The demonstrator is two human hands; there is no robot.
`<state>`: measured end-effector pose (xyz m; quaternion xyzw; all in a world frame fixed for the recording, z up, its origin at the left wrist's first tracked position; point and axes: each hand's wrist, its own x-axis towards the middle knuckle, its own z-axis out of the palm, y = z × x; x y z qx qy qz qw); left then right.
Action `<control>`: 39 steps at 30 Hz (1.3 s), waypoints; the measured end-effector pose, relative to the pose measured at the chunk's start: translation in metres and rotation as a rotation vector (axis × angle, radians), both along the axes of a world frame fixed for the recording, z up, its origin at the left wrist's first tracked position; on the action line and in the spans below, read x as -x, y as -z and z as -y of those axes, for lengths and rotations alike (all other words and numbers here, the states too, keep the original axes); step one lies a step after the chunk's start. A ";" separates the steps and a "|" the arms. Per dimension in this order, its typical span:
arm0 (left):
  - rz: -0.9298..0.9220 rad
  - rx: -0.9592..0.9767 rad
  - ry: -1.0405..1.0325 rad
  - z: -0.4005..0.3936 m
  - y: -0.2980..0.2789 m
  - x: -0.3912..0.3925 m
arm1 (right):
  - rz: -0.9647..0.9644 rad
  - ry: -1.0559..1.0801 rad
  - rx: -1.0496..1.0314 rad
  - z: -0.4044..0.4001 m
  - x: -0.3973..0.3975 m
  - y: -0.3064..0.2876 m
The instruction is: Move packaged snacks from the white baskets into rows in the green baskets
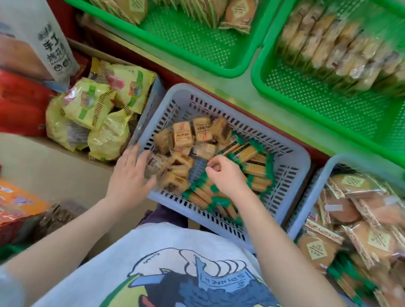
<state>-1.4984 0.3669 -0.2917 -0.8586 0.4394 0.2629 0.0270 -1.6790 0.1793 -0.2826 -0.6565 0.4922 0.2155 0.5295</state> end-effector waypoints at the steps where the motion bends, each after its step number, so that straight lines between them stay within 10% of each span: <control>1: -0.015 0.006 0.016 -0.009 0.004 -0.001 | -0.003 -0.037 -0.005 -0.009 -0.008 0.008; 22: -0.339 0.247 -0.058 -0.019 0.005 -0.017 | 0.064 -0.104 -0.009 -0.043 -0.045 -0.001; 27: -0.893 0.313 -0.518 -0.019 -0.013 -0.021 | 0.220 -0.050 -0.241 -0.043 -0.075 -0.022; 32: -0.712 0.266 -0.675 -0.048 -0.006 -0.037 | 0.106 0.073 0.019 -0.059 -0.105 0.011; 39: -0.761 0.353 -0.898 -0.070 -0.012 -0.044 | -0.068 -0.278 0.177 -0.085 -0.132 0.044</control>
